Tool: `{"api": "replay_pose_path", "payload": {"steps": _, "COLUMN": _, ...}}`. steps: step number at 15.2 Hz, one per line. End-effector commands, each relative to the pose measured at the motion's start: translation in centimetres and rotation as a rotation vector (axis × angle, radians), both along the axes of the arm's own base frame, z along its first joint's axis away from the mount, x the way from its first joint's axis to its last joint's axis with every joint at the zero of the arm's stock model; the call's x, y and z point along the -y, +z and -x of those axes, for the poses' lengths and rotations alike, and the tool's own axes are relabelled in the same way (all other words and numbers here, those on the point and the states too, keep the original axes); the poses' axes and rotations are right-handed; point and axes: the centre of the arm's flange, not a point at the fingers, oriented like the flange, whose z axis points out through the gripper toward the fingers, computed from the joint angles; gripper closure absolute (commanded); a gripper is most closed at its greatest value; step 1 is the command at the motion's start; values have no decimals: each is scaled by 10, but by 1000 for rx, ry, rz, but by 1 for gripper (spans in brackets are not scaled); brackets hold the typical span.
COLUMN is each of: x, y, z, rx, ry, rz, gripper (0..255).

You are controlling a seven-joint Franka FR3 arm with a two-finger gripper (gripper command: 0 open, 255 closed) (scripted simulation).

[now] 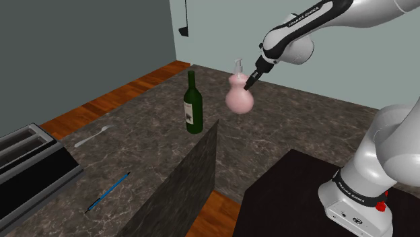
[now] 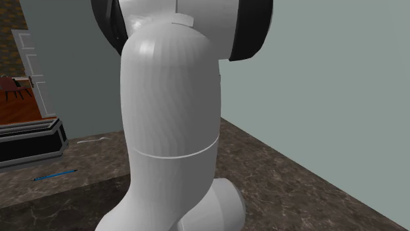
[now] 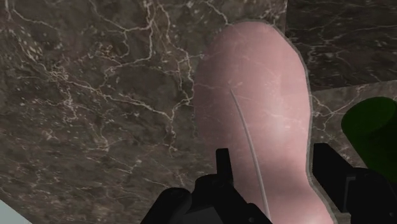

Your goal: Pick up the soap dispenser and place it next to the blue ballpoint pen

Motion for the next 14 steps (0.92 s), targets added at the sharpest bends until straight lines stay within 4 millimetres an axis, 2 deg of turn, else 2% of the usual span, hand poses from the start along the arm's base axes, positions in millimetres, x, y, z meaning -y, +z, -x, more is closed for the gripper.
{"api": "replay_pose_path", "payload": {"steps": 1, "x": 0, "y": 11, "z": 0, "rx": 1, "ry": 0, "rz": 1, "gripper": 255}}
{"api": "replay_pose_path", "payload": {"steps": 14, "x": 0, "y": 79, "z": 0, "rx": 1, "ry": 0, "rz": 1, "gripper": 255}}
